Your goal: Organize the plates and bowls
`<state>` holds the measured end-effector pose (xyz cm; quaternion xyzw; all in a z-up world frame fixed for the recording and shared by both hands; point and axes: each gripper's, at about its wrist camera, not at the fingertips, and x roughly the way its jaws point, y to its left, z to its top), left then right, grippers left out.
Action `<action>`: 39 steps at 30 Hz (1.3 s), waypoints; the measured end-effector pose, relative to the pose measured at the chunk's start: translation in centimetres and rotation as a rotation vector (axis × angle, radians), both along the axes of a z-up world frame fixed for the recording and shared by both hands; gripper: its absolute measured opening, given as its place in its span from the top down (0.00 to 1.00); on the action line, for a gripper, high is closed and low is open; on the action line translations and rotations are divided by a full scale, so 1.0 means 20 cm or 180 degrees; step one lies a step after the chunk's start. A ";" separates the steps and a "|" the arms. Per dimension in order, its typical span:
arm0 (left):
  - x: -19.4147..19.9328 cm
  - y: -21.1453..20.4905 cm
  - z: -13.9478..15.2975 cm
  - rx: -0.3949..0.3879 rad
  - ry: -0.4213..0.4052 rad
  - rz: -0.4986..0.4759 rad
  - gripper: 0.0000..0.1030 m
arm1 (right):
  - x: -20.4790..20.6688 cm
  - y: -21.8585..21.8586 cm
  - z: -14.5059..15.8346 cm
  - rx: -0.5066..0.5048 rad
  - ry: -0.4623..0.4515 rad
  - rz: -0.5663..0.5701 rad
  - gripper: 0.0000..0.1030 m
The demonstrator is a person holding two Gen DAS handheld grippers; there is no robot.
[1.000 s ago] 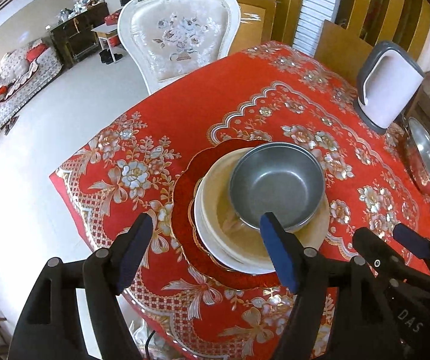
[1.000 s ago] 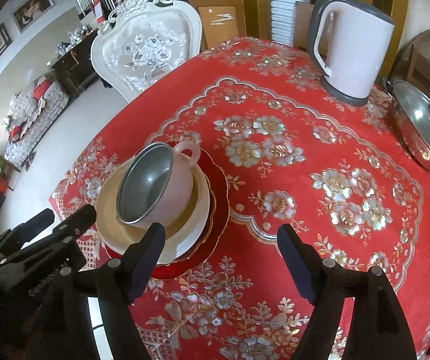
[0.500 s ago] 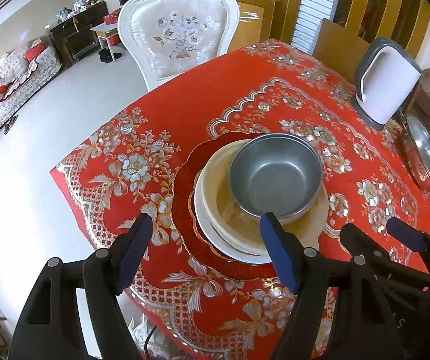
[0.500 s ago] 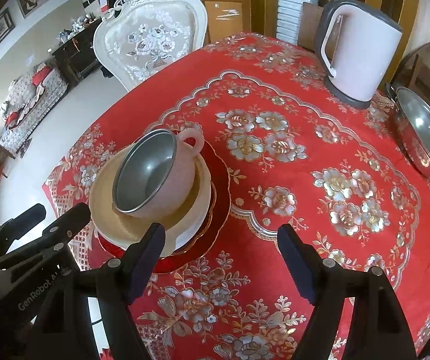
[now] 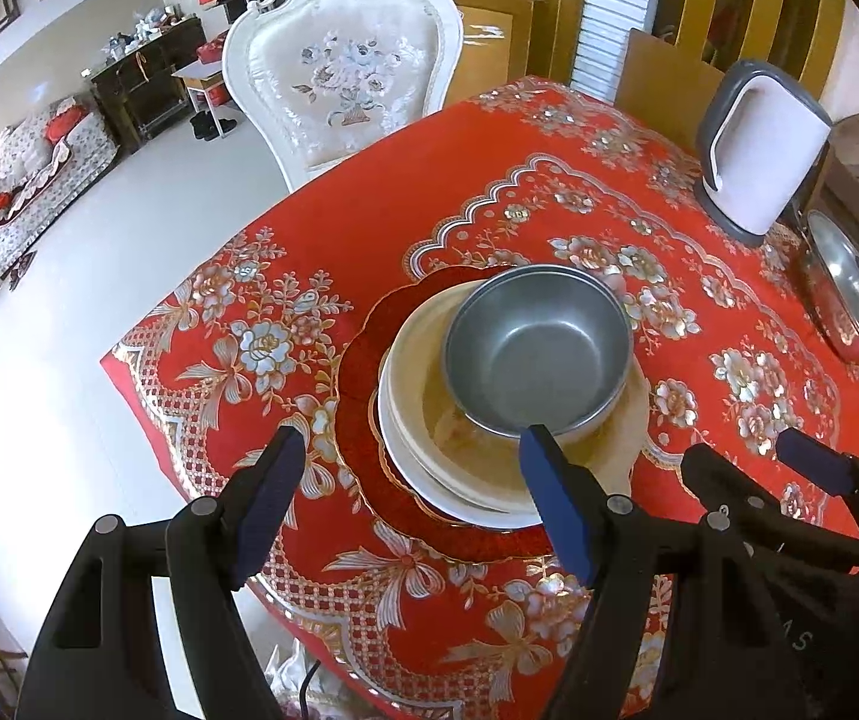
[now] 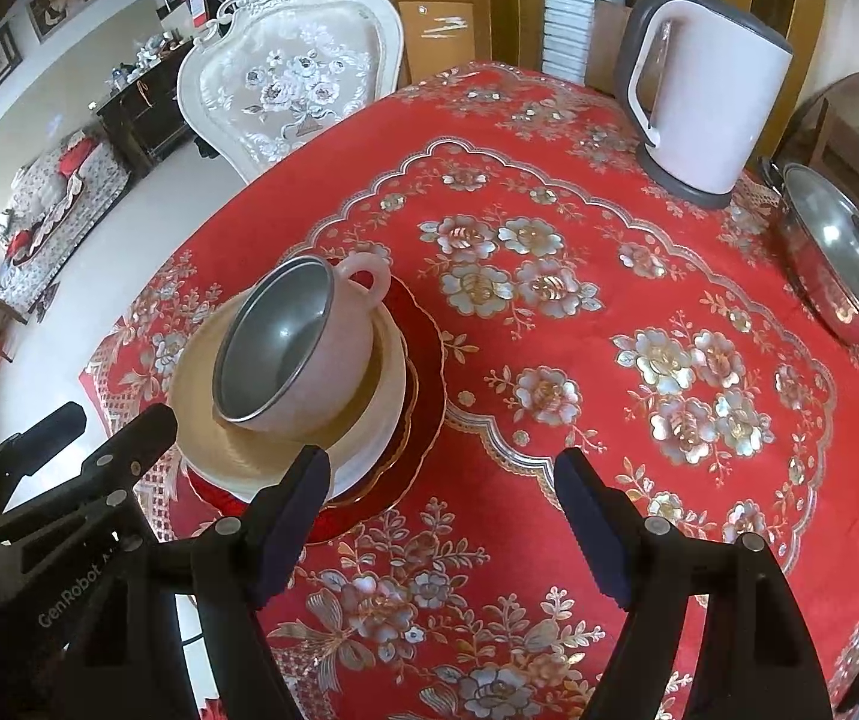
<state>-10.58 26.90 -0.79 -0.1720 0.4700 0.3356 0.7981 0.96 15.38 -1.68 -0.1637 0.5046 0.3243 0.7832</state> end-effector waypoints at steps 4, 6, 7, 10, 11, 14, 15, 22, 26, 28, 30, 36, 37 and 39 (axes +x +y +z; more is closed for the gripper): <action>0.00 0.00 0.00 0.0008 0.0012 -0.0001 0.28 | 0.00 0.00 0.00 -0.0002 -0.0006 0.0004 0.23; 0.00 0.00 0.00 0.0011 0.0013 -0.0001 0.28 | 0.00 0.00 0.00 0.0002 0.0003 -0.0001 0.23; 0.00 0.00 0.00 0.0008 0.0011 0.0002 0.28 | 0.00 0.00 0.00 0.0001 0.0007 0.0000 0.23; 0.00 -0.01 0.00 0.0016 0.0010 -0.0004 0.28 | 0.00 0.00 -0.01 0.0007 0.0017 0.0001 0.23; 0.01 0.00 -0.01 0.0022 0.0011 -0.0013 0.28 | 0.00 0.00 -0.01 0.0007 0.0021 0.0002 0.23; 0.01 0.00 -0.01 0.0029 0.0025 -0.0040 0.28 | 0.00 0.00 -0.01 0.0005 0.0031 0.0004 0.23; 0.01 0.00 -0.01 0.0021 0.0026 -0.0049 0.28 | -0.01 -0.01 -0.01 0.0007 0.0034 0.0000 0.23; 0.02 0.00 -0.03 0.0008 0.0067 -0.0087 0.28 | 0.00 -0.01 -0.02 0.0003 0.0033 0.0003 0.23; 0.02 0.01 -0.04 -0.0034 0.0080 -0.0093 0.28 | 0.00 -0.01 -0.02 0.0007 0.0041 0.0002 0.23; 0.01 0.02 -0.04 -0.0053 0.0075 -0.0092 0.28 | 0.00 -0.01 -0.02 0.0006 0.0034 0.0006 0.23; 0.01 0.02 -0.04 -0.0041 0.0077 -0.0093 0.28 | -0.01 0.00 -0.02 0.0008 0.0028 0.0013 0.23; -0.01 0.05 -0.05 0.0087 0.0141 -0.0085 0.28 | -0.04 0.04 -0.04 -0.0019 0.0003 0.0079 0.23; -0.02 0.05 -0.06 0.0072 0.0139 -0.0083 0.28 | -0.04 0.05 -0.04 -0.0018 0.0004 0.0092 0.23; -0.02 0.07 -0.07 0.0058 0.0141 -0.0079 0.28 | -0.05 0.06 -0.04 -0.0011 0.0009 0.0110 0.23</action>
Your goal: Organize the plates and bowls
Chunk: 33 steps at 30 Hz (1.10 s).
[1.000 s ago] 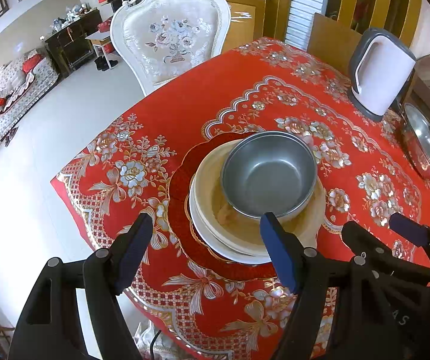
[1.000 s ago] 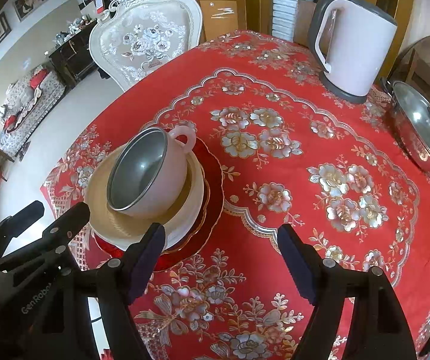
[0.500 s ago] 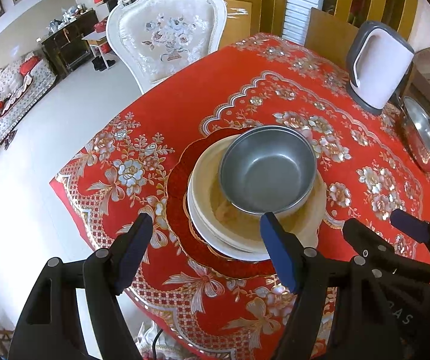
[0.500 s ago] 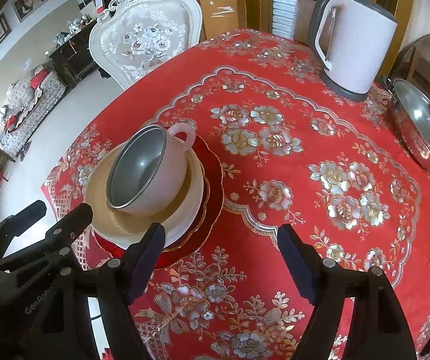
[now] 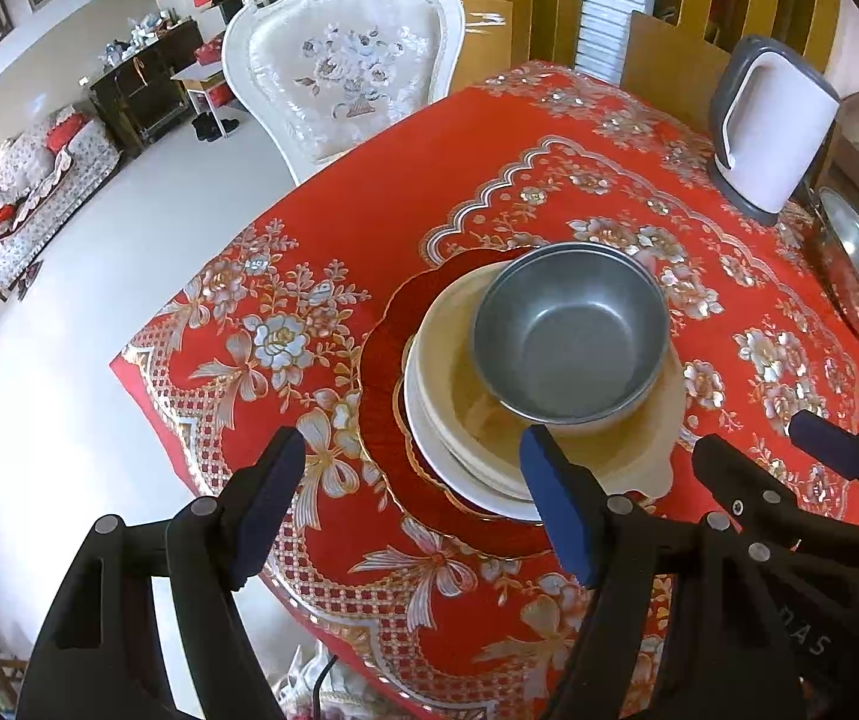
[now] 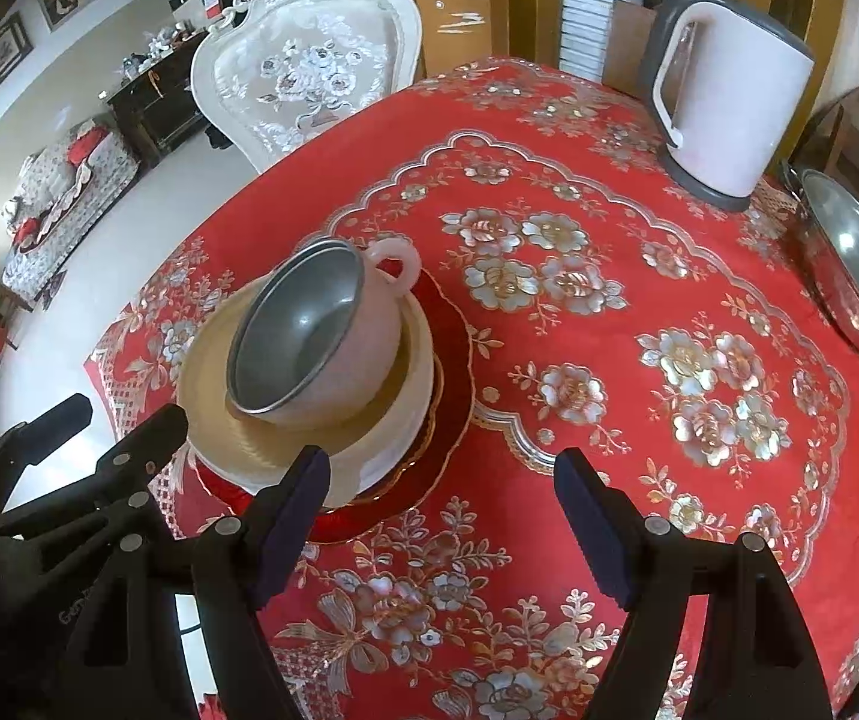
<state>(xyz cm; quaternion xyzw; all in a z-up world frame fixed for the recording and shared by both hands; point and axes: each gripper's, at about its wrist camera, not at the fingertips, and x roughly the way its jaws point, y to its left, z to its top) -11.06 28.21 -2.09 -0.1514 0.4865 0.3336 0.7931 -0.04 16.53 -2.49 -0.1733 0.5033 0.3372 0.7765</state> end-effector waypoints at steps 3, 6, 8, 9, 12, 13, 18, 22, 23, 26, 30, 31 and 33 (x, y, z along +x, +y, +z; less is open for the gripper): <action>0.00 0.00 0.00 0.0029 0.0015 -0.0012 0.28 | -0.01 0.01 0.00 -0.0010 -0.0008 0.0020 0.23; -0.01 0.01 -0.01 -0.0008 0.0000 -0.0038 0.28 | 0.00 0.01 0.00 0.0001 0.0011 0.0008 0.23; 0.00 0.01 -0.01 -0.0052 -0.0007 -0.0062 0.28 | 0.00 0.01 0.00 -0.0004 0.0003 0.0005 0.23; 0.00 0.02 -0.01 -0.0061 -0.0003 -0.0071 0.28 | 0.00 0.01 0.00 -0.0006 -0.0001 0.0004 0.23; 0.01 0.00 -0.02 -0.0023 0.0054 -0.0098 0.28 | 0.00 0.00 0.00 -0.0003 0.0001 -0.0007 0.23; 0.01 0.00 -0.02 -0.0012 0.0074 -0.0111 0.28 | 0.00 0.00 0.00 -0.0008 -0.0003 -0.0003 0.23; 0.00 0.01 -0.03 -0.0092 0.0053 -0.0114 0.28 | 0.00 0.00 0.00 -0.0008 -0.0005 -0.0004 0.23; 0.00 0.02 -0.03 -0.0123 0.0038 -0.0114 0.28 | -0.01 0.00 0.00 -0.0009 -0.0003 -0.0005 0.23; 0.00 0.02 -0.03 -0.0132 0.0034 -0.0115 0.28 | -0.01 0.00 0.00 -0.0007 -0.0001 -0.0006 0.23; -0.01 0.02 -0.04 -0.0161 0.0028 -0.0120 0.28 | -0.01 0.00 0.00 -0.0016 -0.0007 -0.0008 0.23; -0.01 0.02 -0.03 -0.0159 0.0027 -0.0144 0.28 | -0.02 0.00 0.01 -0.0016 -0.0008 -0.0012 0.23; -0.01 0.02 -0.03 -0.0159 0.0023 -0.0144 0.28 | -0.01 0.00 0.01 -0.0013 -0.0010 -0.0009 0.23; 0.00 0.02 -0.02 -0.0153 0.0018 -0.0153 0.28 | -0.02 0.00 0.01 -0.0015 -0.0016 -0.0010 0.23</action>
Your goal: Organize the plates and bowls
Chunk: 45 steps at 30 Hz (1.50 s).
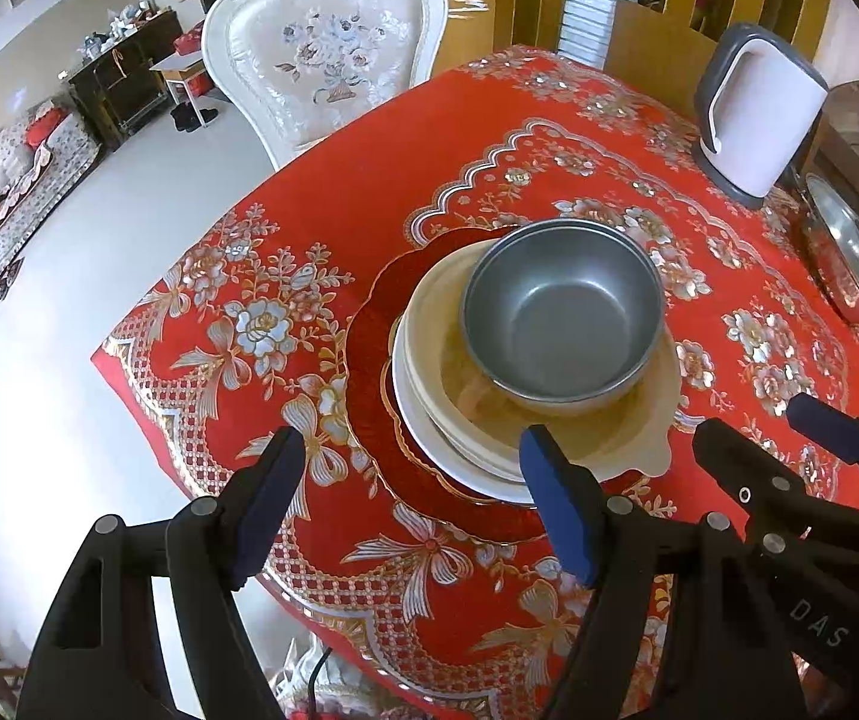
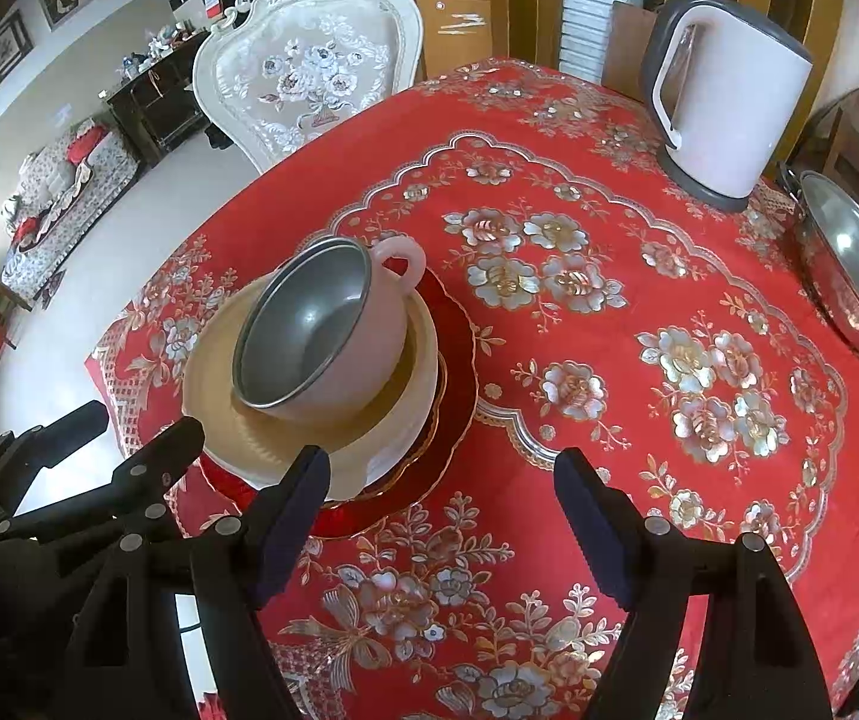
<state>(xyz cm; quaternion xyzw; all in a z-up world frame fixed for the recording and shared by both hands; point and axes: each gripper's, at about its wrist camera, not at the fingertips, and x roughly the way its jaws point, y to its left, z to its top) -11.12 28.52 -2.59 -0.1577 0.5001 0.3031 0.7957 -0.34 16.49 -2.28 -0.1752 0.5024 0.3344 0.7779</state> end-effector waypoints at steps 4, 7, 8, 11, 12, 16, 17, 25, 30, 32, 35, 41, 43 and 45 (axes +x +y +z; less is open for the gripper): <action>0.00 0.00 0.00 0.0009 -0.0001 -0.0011 0.28 | 0.00 0.00 0.01 -0.0006 -0.0011 -0.0002 0.23; 0.00 -0.01 0.00 0.0006 -0.0006 -0.0013 0.28 | 0.00 -0.01 0.01 0.0002 -0.0003 -0.0012 0.23; 0.00 -0.01 0.00 0.0007 -0.0004 -0.0013 0.28 | 0.00 -0.01 0.01 -0.0002 -0.0005 -0.0011 0.23; 0.00 -0.01 0.01 0.0016 -0.0018 -0.0005 0.28 | 0.00 -0.01 0.02 0.0003 -0.0004 -0.0014 0.23; 0.00 -0.01 0.01 0.0027 -0.0021 -0.0002 0.28 | 0.00 -0.01 0.01 -0.0001 -0.0005 -0.0015 0.23; 0.00 -0.01 0.01 0.0031 -0.0021 -0.0006 0.28 | 0.00 -0.01 0.01 0.0004 0.0001 -0.0016 0.23; 0.00 -0.01 0.01 0.0033 -0.0018 -0.0004 0.28 | 0.00 -0.01 0.01 0.0005 0.0004 -0.0018 0.23; 0.01 -0.01 0.00 0.0015 0.0012 -0.0012 0.28 | 0.00 -0.02 -0.01 -0.0009 0.0026 -0.0026 0.23; 0.02 -0.02 -0.01 0.0007 0.0024 -0.0054 0.28 | 0.01 -0.03 -0.02 -0.0007 0.0039 -0.0056 0.23; 0.03 -0.03 -0.01 0.0013 0.0030 -0.0065 0.28 | 0.02 -0.04 -0.02 -0.0004 0.0047 -0.0070 0.23; 0.04 -0.04 -0.01 0.0017 0.0039 -0.0079 0.28 | 0.02 -0.05 -0.02 0.0001 0.0057 -0.0087 0.23; 0.04 -0.04 -0.01 0.0020 0.0040 -0.0079 0.28 | 0.02 -0.06 -0.02 0.0004 0.0058 -0.0098 0.23; 0.04 -0.05 -0.01 0.0019 0.0041 -0.0079 0.28 | 0.02 -0.06 -0.03 0.0003 0.0064 -0.0099 0.23; 0.04 -0.05 -0.01 0.0034 0.0037 -0.0085 0.28 | 0.02 -0.06 -0.03 0.0006 0.0075 -0.0105 0.23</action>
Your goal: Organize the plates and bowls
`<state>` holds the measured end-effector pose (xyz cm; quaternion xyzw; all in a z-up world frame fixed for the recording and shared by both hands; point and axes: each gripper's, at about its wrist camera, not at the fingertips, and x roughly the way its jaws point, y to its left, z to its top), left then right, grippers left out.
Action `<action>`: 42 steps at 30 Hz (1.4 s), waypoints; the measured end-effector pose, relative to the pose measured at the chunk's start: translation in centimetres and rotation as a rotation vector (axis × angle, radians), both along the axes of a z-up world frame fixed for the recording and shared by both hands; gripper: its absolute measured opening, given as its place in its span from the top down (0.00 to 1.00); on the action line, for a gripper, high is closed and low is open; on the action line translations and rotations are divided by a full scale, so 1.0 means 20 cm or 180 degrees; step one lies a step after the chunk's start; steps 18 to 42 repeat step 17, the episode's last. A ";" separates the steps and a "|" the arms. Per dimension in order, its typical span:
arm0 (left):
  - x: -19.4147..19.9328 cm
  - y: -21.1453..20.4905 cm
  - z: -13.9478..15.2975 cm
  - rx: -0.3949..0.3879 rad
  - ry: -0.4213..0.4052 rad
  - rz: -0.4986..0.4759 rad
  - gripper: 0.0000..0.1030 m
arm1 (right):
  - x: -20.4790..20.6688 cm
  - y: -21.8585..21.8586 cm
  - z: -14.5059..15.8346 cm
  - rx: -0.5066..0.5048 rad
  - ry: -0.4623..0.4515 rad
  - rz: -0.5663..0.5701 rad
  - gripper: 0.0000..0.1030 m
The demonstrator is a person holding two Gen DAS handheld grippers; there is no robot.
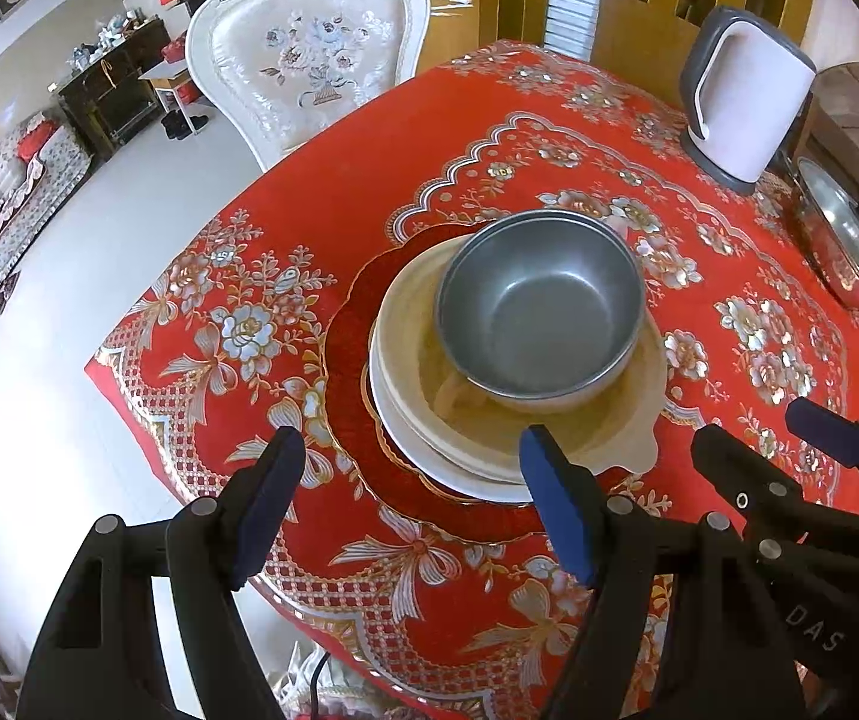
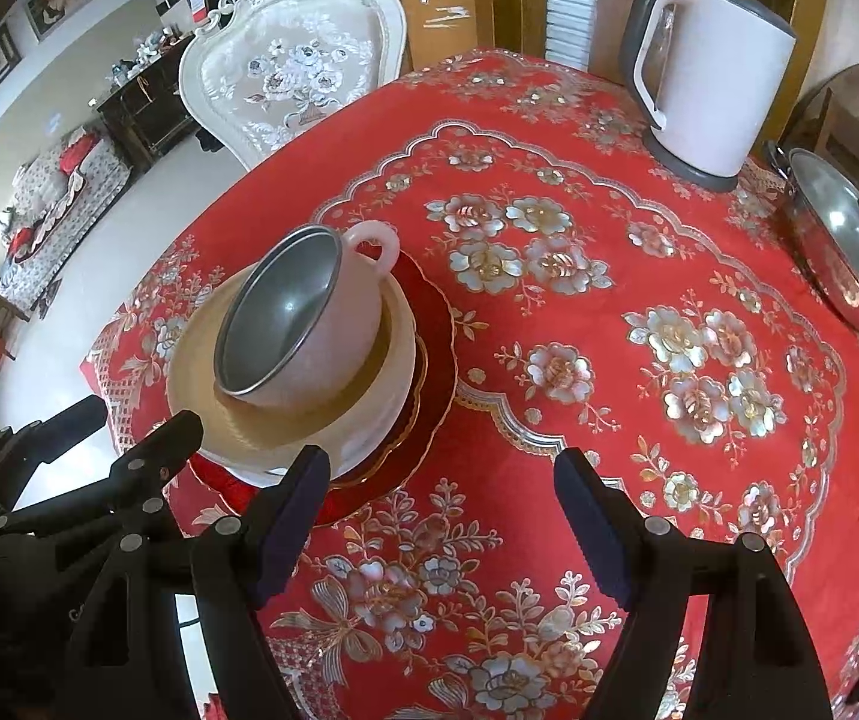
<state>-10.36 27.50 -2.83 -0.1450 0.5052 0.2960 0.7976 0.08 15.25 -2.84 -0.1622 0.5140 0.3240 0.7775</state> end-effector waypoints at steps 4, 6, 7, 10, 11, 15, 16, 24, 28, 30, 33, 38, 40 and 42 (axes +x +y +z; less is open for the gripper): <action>0.00 0.00 0.00 0.0013 -0.0005 -0.0034 0.28 | 0.00 -0.01 -0.01 0.0004 0.0013 -0.0017 0.23; 0.00 0.00 0.00 -0.0013 -0.0038 -0.0040 0.28 | 0.00 -0.01 -0.01 0.0015 0.0018 -0.0026 0.23; 0.00 0.00 0.00 -0.0010 -0.0047 -0.0044 0.28 | 0.00 -0.01 -0.01 0.0015 0.0014 -0.0029 0.23; 0.00 -0.01 0.00 0.0051 -0.0062 -0.0060 0.28 | 0.00 -0.01 -0.01 0.0015 0.0015 -0.0030 0.23; 0.00 -0.01 0.00 0.0059 -0.0066 -0.0065 0.28 | 0.00 -0.01 -0.01 0.0021 0.0017 -0.0033 0.23; 0.00 0.00 0.00 0.0060 -0.0073 -0.0065 0.28 | 0.00 -0.01 -0.01 0.0021 0.0013 -0.0033 0.23; 0.00 0.00 0.00 0.0057 -0.0071 -0.0064 0.28 | 0.00 -0.01 -0.01 0.0023 0.0017 -0.0034 0.23; 0.00 -0.01 0.00 0.0060 -0.0067 -0.0063 0.28 | 0.00 -0.01 -0.01 0.0023 0.0020 -0.0035 0.23; 0.00 -0.01 0.00 0.0060 -0.0067 -0.0063 0.28 | 0.00 -0.01 -0.01 0.0023 0.0020 -0.0035 0.23; 0.00 -0.01 0.00 0.0060 -0.0067 -0.0063 0.28 | 0.00 -0.01 -0.01 0.0023 0.0020 -0.0035 0.23; 0.00 -0.01 0.00 0.0060 -0.0067 -0.0063 0.28 | 0.00 -0.01 -0.01 0.0023 0.0020 -0.0035 0.23; 0.00 -0.01 0.00 0.0060 -0.0067 -0.0063 0.28 | 0.00 -0.01 -0.01 0.0023 0.0020 -0.0035 0.23; 0.00 -0.01 0.00 0.0060 -0.0067 -0.0063 0.28 | 0.00 -0.01 -0.01 0.0023 0.0020 -0.0035 0.23; 0.00 -0.01 0.00 0.0060 -0.0067 -0.0063 0.28 | 0.00 -0.01 -0.01 0.0023 0.0020 -0.0035 0.23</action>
